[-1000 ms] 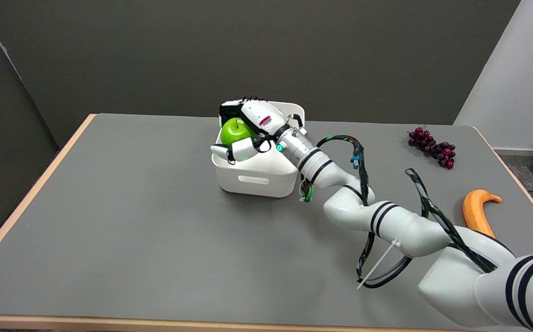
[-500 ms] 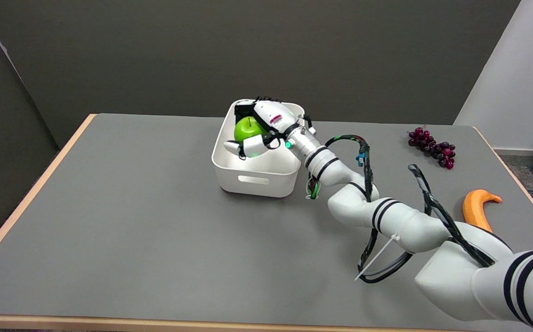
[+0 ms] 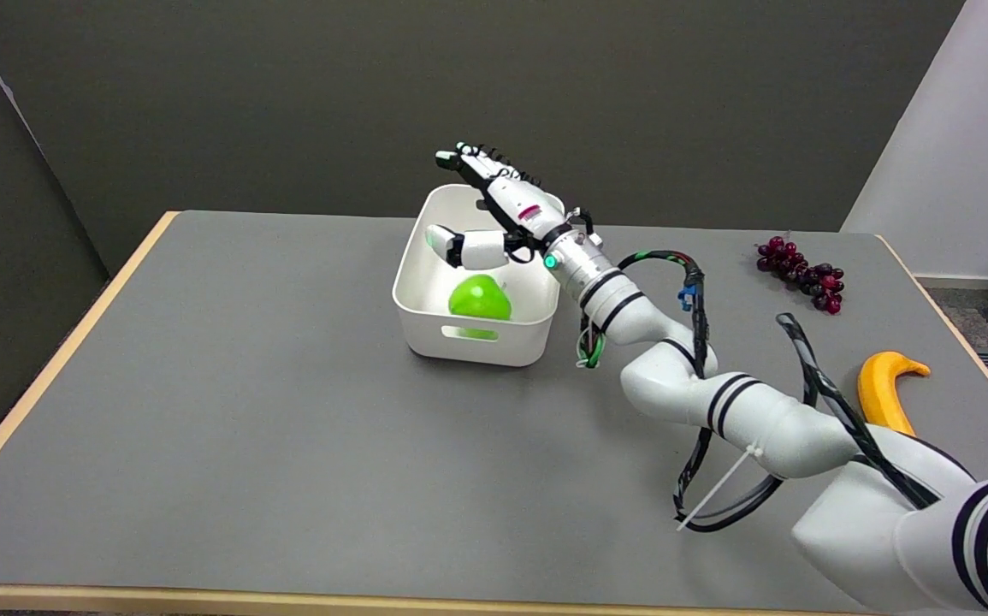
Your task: Place the green apple into the white box.
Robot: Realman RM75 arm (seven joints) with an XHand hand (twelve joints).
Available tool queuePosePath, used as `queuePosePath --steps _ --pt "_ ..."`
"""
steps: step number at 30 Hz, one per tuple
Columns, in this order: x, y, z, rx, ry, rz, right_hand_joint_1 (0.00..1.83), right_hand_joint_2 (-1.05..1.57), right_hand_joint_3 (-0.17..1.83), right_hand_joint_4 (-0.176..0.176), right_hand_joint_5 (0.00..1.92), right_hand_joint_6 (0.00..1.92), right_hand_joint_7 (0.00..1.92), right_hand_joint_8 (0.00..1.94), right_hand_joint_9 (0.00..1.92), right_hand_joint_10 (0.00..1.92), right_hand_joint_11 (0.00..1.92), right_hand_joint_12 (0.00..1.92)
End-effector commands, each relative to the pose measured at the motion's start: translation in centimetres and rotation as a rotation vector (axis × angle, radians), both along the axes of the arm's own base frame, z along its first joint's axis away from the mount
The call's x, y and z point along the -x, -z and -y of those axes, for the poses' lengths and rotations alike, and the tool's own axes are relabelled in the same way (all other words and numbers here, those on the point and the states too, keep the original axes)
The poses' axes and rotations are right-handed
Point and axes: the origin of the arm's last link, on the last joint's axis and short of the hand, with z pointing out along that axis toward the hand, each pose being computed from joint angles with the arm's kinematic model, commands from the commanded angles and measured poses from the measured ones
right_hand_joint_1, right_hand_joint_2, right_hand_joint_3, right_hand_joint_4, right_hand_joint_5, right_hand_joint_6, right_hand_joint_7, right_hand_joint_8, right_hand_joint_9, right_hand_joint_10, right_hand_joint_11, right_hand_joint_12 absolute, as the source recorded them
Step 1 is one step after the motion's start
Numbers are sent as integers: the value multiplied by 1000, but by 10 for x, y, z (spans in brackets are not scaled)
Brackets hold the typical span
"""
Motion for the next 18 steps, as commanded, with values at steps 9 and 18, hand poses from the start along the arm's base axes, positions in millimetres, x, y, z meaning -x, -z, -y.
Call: queuePosePath --steps 9,18 --pt "-63 -84 -113 79 -320 231 375 667 781 42 118 304 -1 114 -1 25 -1 371" --pt "-60 -150 -228 303 -337 113 448 602 945 11 150 454 91 344 0 391 -1 794"
